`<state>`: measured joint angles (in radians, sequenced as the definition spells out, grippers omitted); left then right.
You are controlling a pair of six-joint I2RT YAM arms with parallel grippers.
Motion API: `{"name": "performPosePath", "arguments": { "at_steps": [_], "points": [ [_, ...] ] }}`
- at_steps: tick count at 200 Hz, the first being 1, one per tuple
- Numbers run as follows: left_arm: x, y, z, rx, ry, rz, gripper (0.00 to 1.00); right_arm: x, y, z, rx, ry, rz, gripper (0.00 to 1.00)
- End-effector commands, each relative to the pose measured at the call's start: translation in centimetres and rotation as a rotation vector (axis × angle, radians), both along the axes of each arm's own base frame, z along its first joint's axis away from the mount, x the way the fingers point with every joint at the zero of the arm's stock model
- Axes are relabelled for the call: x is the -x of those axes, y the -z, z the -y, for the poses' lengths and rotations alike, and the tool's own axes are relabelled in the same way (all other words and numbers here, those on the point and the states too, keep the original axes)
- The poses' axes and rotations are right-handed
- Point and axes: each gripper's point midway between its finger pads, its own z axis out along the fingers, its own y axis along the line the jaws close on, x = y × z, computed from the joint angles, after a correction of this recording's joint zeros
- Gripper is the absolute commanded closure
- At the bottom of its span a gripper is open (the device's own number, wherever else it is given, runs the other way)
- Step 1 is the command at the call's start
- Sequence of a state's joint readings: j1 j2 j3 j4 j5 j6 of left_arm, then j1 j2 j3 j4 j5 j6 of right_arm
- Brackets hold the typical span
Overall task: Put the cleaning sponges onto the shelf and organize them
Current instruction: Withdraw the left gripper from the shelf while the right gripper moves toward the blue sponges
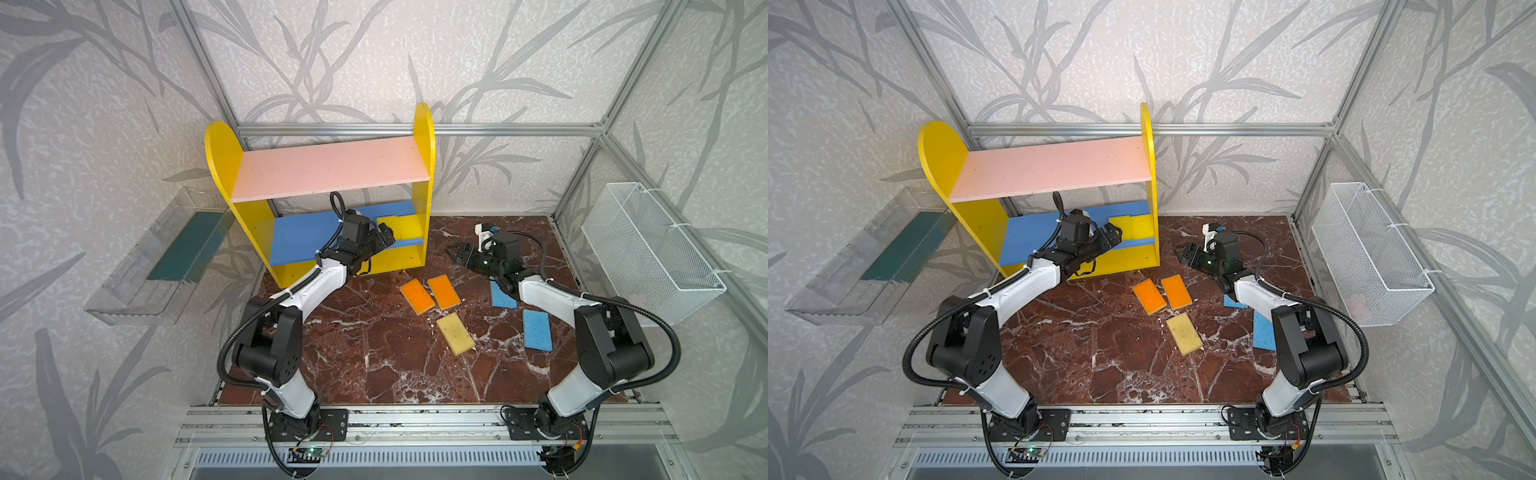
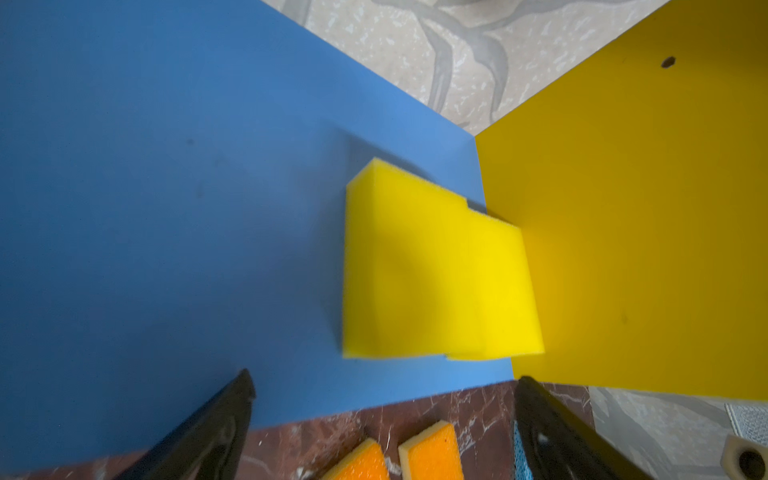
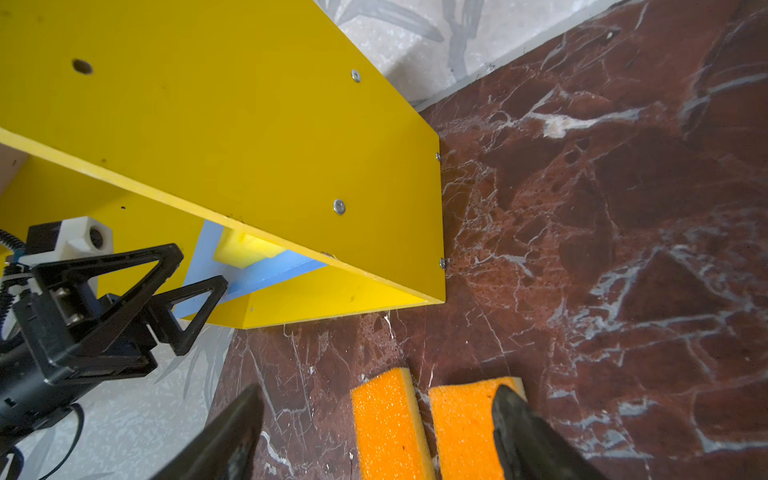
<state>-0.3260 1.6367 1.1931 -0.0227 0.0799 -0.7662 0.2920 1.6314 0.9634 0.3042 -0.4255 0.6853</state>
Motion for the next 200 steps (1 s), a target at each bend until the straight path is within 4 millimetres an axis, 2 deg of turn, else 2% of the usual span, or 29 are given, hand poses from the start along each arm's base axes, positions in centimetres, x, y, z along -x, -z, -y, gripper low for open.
{"name": "performPosePath", "arguments": {
  "at_steps": [1,27,51,70,102,126,155,180,200],
  "points": [
    [2.2,-1.9,-0.6,-0.012,0.005,0.059,0.01,2.2,-1.6,-0.3,0.065,-0.033,0.03,0.15],
    [5.8,-1.1,-0.2,-0.046,0.033,0.054,0.01,5.1,-0.7,-0.2,0.125,-0.054,-0.001,0.15],
    [9.5,0.2,0.4,-0.063,0.066,0.046,0.01,8.2,0.7,1.4,0.18,-0.038,-0.051,0.15],
    [12.4,1.4,1.1,-0.073,0.094,0.032,0.01,10.7,1.5,3.3,0.239,-0.001,-0.084,0.16],
    [16.7,3.3,2.6,-0.057,0.148,0.004,0.01,13.5,2.4,8.5,0.328,0.188,-0.114,0.21],
    [19.2,3.8,3.7,-0.083,0.205,-0.004,0.02,13.9,2.4,10.6,0.273,0.236,-0.154,0.31],
    [21.0,4.6,4.3,-0.074,0.268,-0.031,0.03,13.7,2.7,13.1,0.253,0.291,-0.206,0.32],
    [21.4,5.7,3.8,-0.103,0.276,-0.04,0.02,13.0,3.5,15.7,0.263,0.354,-0.246,0.32],
    [21.2,6.6,4.3,-0.1,0.302,-0.02,0.01,11.8,5.1,17.6,0.264,0.394,-0.301,0.36]
  ]
}}
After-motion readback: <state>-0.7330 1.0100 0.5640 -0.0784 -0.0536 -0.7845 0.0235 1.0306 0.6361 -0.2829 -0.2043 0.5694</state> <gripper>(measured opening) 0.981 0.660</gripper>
